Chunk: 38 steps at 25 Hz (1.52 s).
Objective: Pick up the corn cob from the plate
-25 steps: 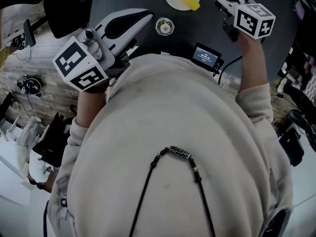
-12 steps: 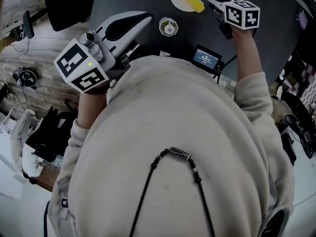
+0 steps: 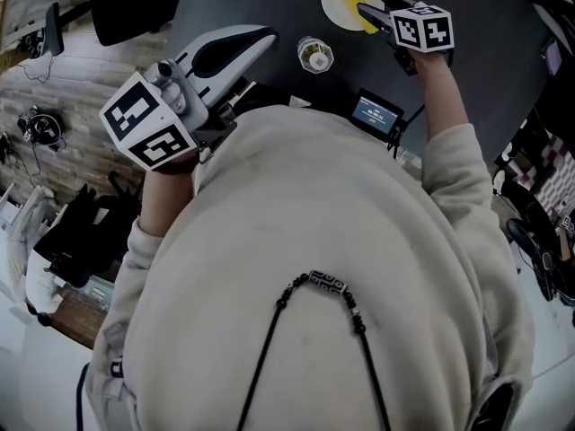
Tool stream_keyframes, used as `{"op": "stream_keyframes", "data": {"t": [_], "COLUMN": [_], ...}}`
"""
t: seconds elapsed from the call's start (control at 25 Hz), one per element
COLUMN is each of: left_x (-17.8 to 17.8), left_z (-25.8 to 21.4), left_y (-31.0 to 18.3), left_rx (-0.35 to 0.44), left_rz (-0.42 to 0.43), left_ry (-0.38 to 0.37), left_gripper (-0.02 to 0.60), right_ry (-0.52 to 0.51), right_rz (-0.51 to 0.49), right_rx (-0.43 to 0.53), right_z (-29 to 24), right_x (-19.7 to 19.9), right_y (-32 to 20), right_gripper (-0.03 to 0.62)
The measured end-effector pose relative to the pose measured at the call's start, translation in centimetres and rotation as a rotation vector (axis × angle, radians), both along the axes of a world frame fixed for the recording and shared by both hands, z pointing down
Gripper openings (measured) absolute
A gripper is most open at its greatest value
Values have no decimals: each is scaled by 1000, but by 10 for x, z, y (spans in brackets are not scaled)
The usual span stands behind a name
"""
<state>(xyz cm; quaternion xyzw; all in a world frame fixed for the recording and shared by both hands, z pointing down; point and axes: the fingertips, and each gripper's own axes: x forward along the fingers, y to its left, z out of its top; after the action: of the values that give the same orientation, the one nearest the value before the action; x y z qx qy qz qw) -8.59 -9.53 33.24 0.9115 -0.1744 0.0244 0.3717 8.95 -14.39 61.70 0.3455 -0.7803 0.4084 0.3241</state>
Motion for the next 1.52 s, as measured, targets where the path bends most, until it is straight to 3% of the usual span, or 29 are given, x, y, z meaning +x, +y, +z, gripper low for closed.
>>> {"op": "stream_keyframes", "data": {"t": [0.52, 0.8, 1.24, 1.52], "left_x": [-16, -25, -25, -24], "left_z": [10, 12, 16, 10], "left_y": [3, 4, 10, 4], "left_rx": [-45, -53, -52, -26], "left_rz": [-42, -60, -50, -39], "left_ry": [22, 13, 4, 4], "left_gripper": [0, 0, 0, 0], "right_ry": [128, 228, 263, 215], "right_rz": [-92, -127, -156, -63], "right_rx": [-134, -156, -116, -42], "right_z": [50, 74, 74, 39], "right_x": [-21, -18, -15, -5], "right_y": [11, 17, 13, -2], "right_gripper": [279, 279, 272, 267]}}
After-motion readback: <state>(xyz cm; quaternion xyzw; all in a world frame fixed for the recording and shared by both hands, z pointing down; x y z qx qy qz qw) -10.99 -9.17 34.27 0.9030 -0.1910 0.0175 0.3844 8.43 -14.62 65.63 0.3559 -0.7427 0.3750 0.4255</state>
